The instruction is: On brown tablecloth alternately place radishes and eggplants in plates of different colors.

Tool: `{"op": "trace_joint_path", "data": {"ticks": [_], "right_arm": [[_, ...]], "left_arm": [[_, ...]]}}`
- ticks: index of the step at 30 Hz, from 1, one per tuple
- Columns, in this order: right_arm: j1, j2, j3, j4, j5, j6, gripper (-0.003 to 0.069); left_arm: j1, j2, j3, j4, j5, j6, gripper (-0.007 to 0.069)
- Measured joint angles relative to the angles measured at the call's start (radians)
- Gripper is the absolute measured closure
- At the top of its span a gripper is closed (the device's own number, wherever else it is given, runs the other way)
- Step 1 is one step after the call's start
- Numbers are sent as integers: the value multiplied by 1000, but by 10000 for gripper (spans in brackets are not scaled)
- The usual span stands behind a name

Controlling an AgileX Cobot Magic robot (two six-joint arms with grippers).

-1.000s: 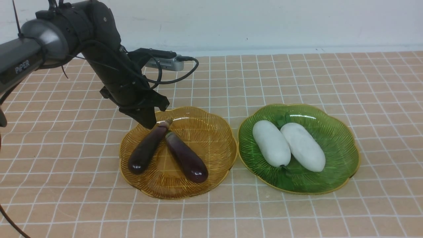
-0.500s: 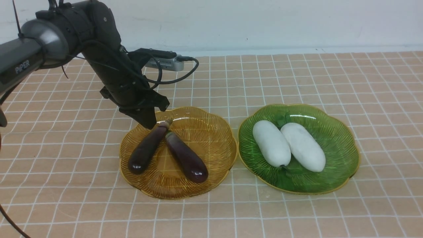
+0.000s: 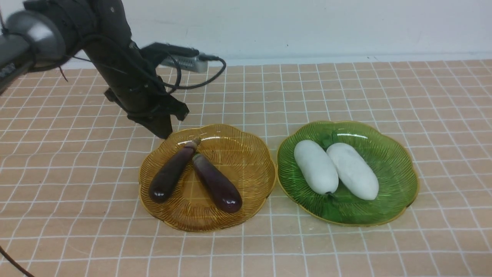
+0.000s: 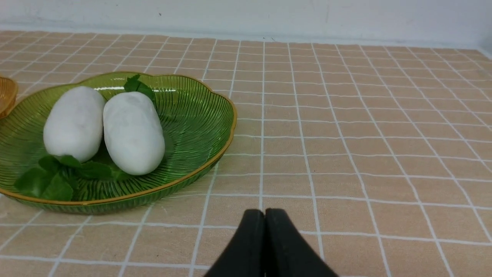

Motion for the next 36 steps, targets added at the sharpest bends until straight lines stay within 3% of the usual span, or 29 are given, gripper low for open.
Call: {"op": "trace_joint_path", "data": {"ticks": [12, 21, 25, 29, 36], "right_arm": [[52, 0, 0, -5, 0, 0, 674], [81, 0, 0, -5, 0, 0, 674], [81, 0, 0, -5, 0, 0, 674], [81, 0, 0, -5, 0, 0, 674], [81, 0, 0, -5, 0, 0, 674]], "left_arm": [[0, -362, 56, 23, 18, -51, 628], [0, -652, 340, 23, 24, -64, 628], [0, -848, 562, 23, 14, -71, 628], [0, -1032, 790, -5, -97, -91, 628], [0, -1340, 1234, -147, -469, -98, 628]]}}
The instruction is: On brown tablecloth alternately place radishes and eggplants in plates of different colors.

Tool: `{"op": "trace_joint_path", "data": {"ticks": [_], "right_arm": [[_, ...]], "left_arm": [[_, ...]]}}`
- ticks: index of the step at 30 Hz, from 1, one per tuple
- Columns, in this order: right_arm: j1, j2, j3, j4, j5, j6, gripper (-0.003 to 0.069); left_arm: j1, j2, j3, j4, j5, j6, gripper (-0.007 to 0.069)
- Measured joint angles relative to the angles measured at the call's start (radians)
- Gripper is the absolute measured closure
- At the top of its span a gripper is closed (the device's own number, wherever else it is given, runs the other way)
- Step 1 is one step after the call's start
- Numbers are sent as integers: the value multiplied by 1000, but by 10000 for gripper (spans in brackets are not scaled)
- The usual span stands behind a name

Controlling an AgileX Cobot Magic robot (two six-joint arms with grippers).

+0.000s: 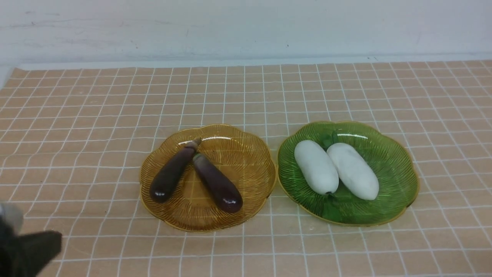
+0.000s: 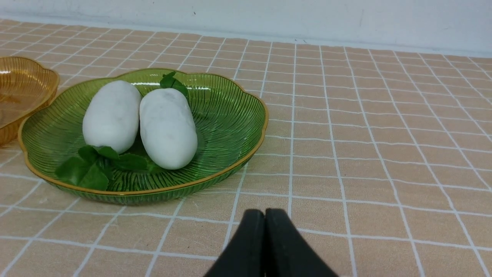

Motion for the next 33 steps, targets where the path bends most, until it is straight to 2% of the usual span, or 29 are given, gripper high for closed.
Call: {"op": "trace_joint_path", "data": {"ticks": [7, 12, 28, 31, 33], "right_arm": [[0, 0, 0, 0, 0, 0, 674], [0, 0, 0, 0, 0, 0, 674], [0, 0, 0, 0, 0, 20, 674], [0, 0, 0, 0, 0, 21, 674], [0, 0, 0, 0, 0, 21, 674]], "left_arm": [[0, -188, 276, -195, -302, 0, 628], [0, -220, 367, -226, -330, 1, 628], [-24, -228, 424, -150, -384, 192, 628], [-19, -262, 424, -74, -385, 195, 628], [21, -307, 432, 31, -387, 141, 628]]}}
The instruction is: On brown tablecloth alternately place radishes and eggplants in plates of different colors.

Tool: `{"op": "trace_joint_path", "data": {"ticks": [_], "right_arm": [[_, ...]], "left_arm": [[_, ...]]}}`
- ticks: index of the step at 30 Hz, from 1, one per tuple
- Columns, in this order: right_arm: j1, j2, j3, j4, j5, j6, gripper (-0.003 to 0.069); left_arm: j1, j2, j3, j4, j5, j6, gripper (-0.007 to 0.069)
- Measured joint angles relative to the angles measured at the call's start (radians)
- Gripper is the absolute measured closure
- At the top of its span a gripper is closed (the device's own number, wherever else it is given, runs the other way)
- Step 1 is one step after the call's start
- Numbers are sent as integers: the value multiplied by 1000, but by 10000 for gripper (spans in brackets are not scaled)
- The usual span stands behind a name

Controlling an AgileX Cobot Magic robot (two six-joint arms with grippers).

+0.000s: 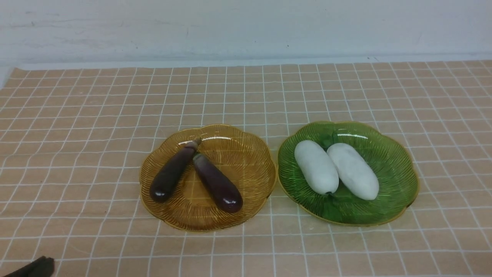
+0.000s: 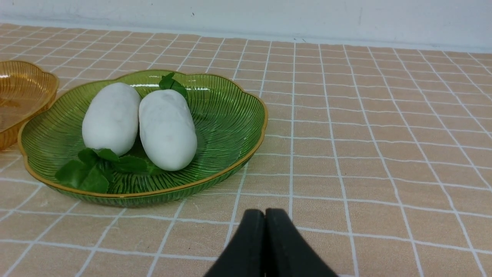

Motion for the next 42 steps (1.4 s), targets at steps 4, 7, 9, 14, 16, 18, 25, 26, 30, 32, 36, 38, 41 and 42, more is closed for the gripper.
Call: {"op": "trace_joint_path", "data": {"ticks": [4, 7, 9, 14, 16, 18, 25, 26, 30, 32, 36, 38, 41, 42], "right_arm": [[0, 0, 0, 0, 0, 0, 674], [0, 0, 0, 0, 0, 0, 674], [0, 0, 0, 0, 0, -1, 674], [0, 0, 0, 0, -1, -1, 674], [0, 0, 0, 0, -1, -1, 674], [0, 0, 0, 0, -1, -1, 674], [0, 0, 0, 0, -1, -1, 674], [0, 0, 0, 0, -1, -1, 674], [0, 0, 0, 0, -1, -1, 674], [0, 0, 0, 0, -1, -1, 674], [0, 0, 0, 0, -1, -1, 674], [0, 0, 0, 0, -1, -1, 674], [0, 0, 0, 0, -1, -1, 674], [0, 0, 0, 0, -1, -1, 674]], "left_arm": [[155, -92, 64, 174, -7, -190, 628], [183, -121, 85, 204, -7, -238, 628], [202, -155, 109, 236, -7, -275, 628], [203, -177, 148, 254, -2, -289, 628], [203, -178, 148, 254, 8, -291, 628], [203, -178, 148, 254, 8, -291, 628], [203, -178, 148, 254, 8, -293, 628], [203, -178, 148, 254, 8, -293, 628], [199, -178, 148, 254, 8, -294, 628], [180, -178, 148, 254, 8, -294, 628], [160, -178, 148, 254, 8, -294, 628], [160, -178, 148, 254, 8, -294, 628], [160, -178, 148, 254, 9, -294, 628], [159, -178, 148, 254, 9, -294, 628]]}}
